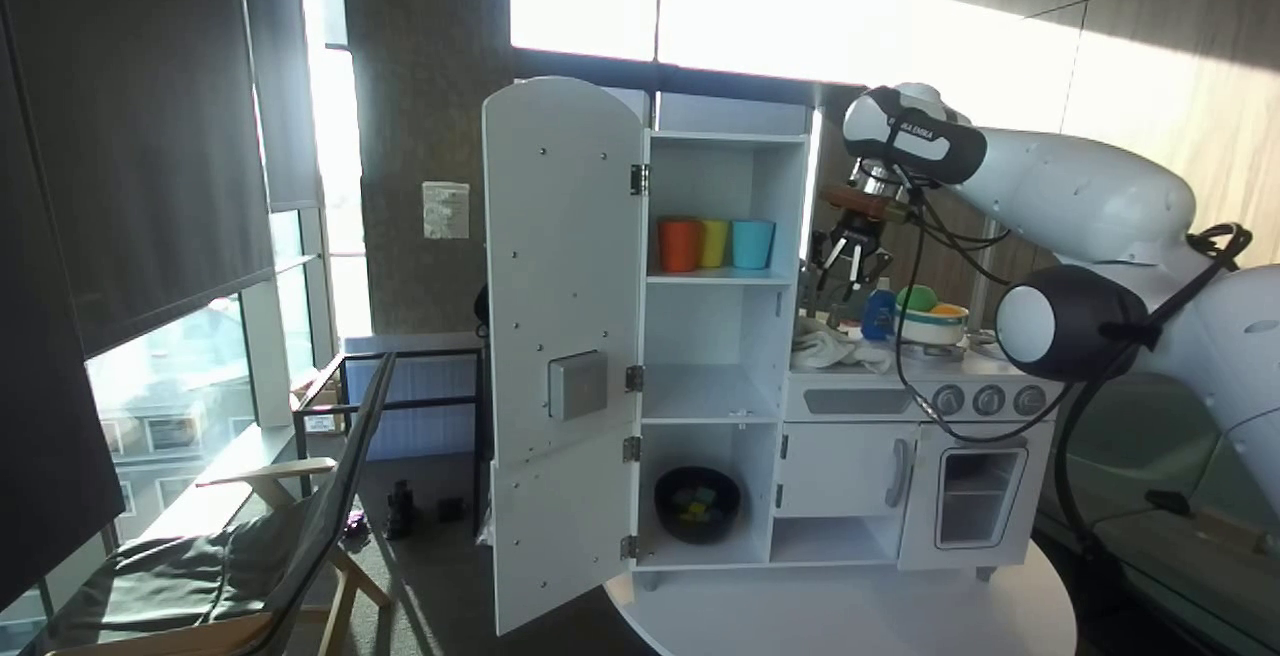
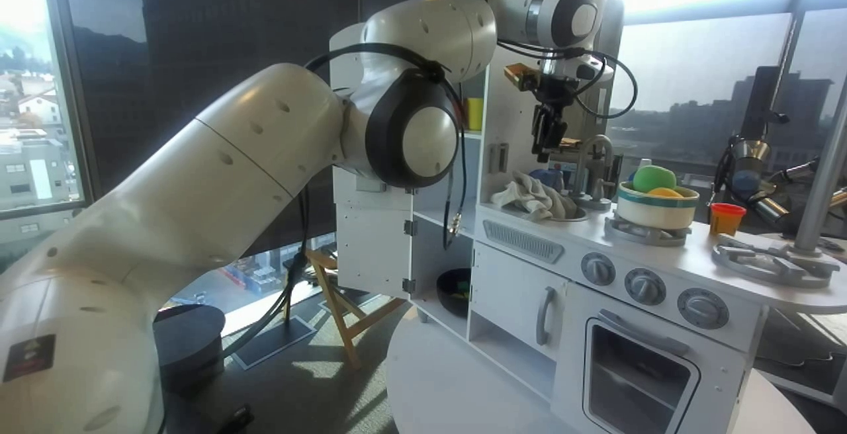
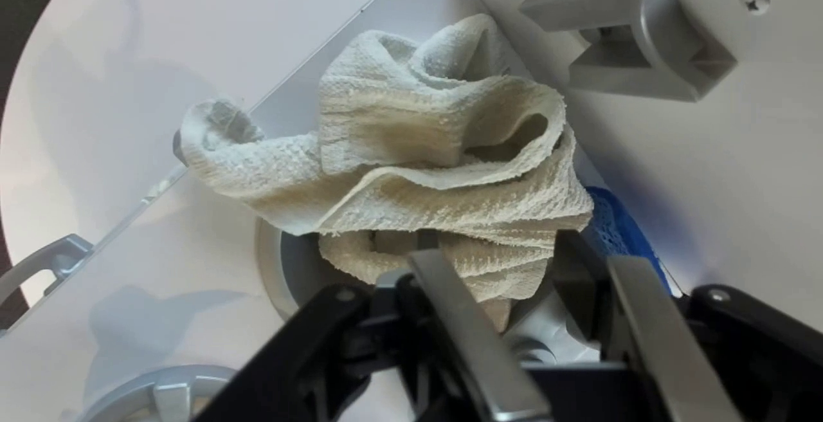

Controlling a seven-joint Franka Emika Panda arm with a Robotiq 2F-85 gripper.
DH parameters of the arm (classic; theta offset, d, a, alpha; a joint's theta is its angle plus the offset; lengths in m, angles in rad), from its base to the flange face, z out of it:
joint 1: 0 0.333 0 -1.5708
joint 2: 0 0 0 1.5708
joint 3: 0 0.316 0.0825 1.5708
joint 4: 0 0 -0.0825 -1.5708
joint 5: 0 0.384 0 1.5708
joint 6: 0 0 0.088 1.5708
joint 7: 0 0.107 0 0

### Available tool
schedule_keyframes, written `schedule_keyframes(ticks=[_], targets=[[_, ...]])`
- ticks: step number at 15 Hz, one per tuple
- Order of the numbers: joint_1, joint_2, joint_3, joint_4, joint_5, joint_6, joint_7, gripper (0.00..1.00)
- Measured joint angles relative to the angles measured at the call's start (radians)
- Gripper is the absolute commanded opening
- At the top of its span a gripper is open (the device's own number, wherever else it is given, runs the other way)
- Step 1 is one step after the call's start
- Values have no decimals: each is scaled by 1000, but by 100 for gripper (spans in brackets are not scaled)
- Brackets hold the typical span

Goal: Pick up the white cloth and put it into the sink and wipe it

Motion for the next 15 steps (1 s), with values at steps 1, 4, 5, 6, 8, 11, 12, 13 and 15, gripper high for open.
schedule_keyframes(ticks=[1,4,5,6,8,11,12,13,15], targets=[[-4,2,-1,-1,0,-9,3,88],[-33,4,-2,2,4,-50,5,100],[-47,5,-2,1,8,-74,3,100],[-61,5,-1,0,10,-103,-3,100],[-87,12,4,0,19,-173,-77,100],[-108,32,1,1,8,-240,-257,100],[-112,37,-2,1,3,-259,-315,100],[-116,42,-3,1,0,-272,-373,100],[-118,50,-3,4,-7,-279,-484,100]])
